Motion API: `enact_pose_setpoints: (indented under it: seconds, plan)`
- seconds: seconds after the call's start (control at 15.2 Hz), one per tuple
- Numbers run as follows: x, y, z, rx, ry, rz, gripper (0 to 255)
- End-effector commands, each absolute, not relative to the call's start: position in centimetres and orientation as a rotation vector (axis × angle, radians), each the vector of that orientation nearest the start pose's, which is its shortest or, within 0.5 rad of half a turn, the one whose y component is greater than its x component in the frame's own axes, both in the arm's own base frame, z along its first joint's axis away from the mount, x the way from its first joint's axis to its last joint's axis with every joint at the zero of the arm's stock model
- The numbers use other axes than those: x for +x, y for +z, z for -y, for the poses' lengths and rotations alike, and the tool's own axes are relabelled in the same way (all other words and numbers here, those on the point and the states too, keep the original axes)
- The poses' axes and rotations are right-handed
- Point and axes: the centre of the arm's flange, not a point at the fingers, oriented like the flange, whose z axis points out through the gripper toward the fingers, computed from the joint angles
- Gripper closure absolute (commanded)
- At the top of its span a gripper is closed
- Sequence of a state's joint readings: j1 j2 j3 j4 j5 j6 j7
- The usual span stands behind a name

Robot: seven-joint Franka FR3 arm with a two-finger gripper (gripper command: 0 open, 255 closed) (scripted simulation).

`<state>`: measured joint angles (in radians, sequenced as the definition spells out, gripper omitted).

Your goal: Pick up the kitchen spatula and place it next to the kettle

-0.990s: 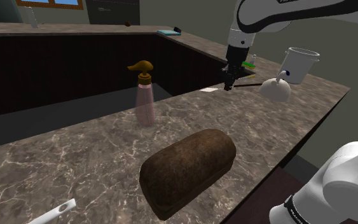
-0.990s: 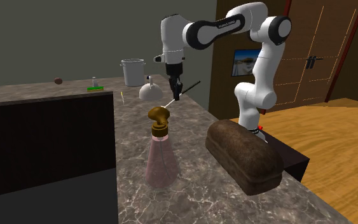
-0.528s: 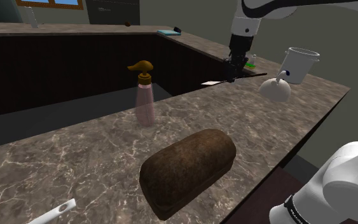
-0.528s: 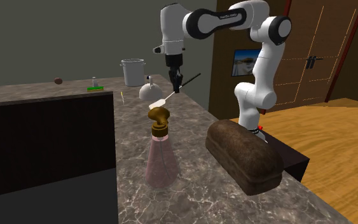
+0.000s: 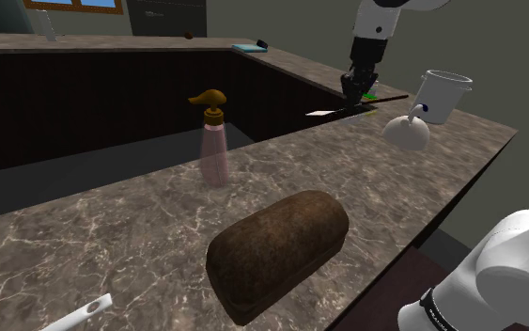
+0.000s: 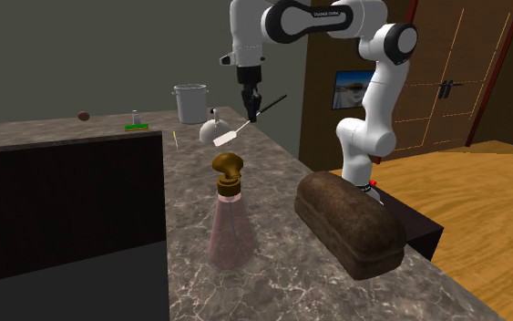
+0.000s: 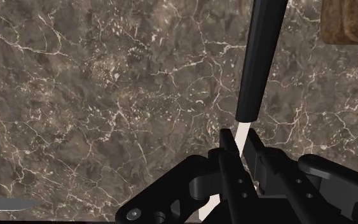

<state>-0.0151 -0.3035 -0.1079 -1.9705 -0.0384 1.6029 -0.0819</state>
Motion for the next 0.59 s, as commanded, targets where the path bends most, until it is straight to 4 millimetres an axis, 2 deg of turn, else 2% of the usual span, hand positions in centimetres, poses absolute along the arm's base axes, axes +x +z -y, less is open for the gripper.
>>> enact_pose_setpoints:
  seconds: [0.0,0.53]
  plan:
    - [43.8,59.0,9.1,-3.139,0.104,-0.050,255]
    - [39.8,59.0,18.8,-3.139,0.104,-0.050,255]
